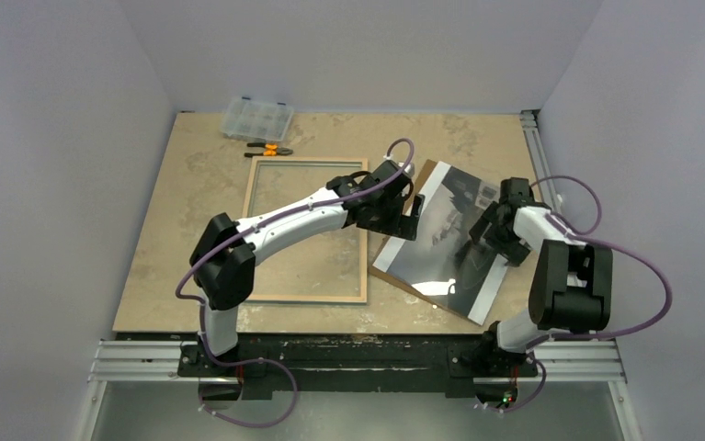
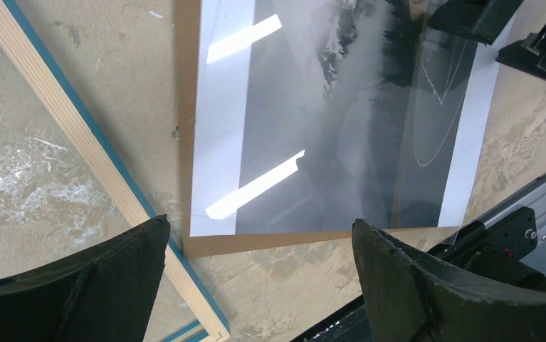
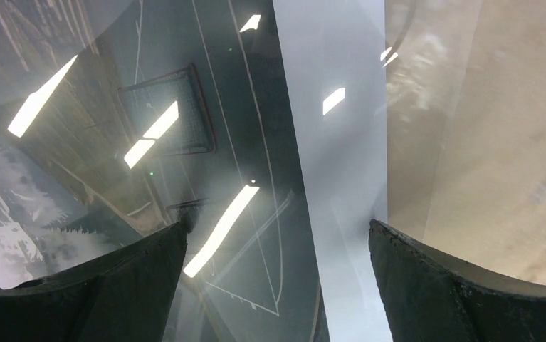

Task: Put the photo into the frame
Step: Move the photo frame item to the center of the board.

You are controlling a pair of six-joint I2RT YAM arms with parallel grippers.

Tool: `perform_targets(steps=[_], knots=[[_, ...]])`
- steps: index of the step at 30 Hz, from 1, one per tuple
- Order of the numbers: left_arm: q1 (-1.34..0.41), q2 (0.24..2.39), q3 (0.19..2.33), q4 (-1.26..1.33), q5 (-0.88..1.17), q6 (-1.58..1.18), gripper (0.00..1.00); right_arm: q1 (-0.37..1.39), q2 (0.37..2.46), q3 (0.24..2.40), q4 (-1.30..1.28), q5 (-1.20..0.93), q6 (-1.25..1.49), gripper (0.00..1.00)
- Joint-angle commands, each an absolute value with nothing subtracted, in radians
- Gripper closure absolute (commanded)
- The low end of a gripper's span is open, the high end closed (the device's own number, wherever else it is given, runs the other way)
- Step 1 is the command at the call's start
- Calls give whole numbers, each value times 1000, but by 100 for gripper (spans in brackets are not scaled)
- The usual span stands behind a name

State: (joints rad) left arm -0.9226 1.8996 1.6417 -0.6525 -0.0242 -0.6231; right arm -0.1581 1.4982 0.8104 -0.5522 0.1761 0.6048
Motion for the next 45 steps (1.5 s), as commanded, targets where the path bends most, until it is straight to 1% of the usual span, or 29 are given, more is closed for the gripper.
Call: perform_targets(steps=[1,5,7,12,17,21,23,27,28,30,33,34,37,45], knots=[[-912,1854,1621,-635,-29,-614,4,-67,1604,859,-481,75,629,2],[-898,1846,1593,-621,-12,-626,4,-63,1522,883,-499,89,596,2],[-887,1845,1576,-611,-5,-638,4,-64,1465,885,-505,63,598,1],[-849,1844,1509,-542,80,-687,4,-74,1352,873,-531,67,606,1],[-825,1851,1466,-521,109,-716,5,-194,1329,781,-458,-80,591,1],[-825,1876,1482,-545,94,-709,7,-284,1298,733,-425,-78,558,1],[-828,1894,1494,-551,94,-709,11,-304,1282,725,-430,-52,555,1],[-845,1953,1542,-567,98,-696,26,-319,1285,729,-460,-3,566,1],[-851,1973,1561,-577,97,-694,29,-324,1293,729,-462,5,571,1],[-864,2014,1600,-599,97,-690,32,-336,1321,730,-466,11,577,1],[-879,2073,1655,-634,97,-684,43,-352,1367,725,-459,2,587,2],[-882,2093,1670,-645,97,-684,45,-357,1383,722,-453,-9,589,2],[-884,2141,1705,-681,103,-686,50,-384,1424,708,-421,-70,591,2],[-884,2196,1734,-719,121,-687,52,-410,1475,682,-343,-193,586,2]])
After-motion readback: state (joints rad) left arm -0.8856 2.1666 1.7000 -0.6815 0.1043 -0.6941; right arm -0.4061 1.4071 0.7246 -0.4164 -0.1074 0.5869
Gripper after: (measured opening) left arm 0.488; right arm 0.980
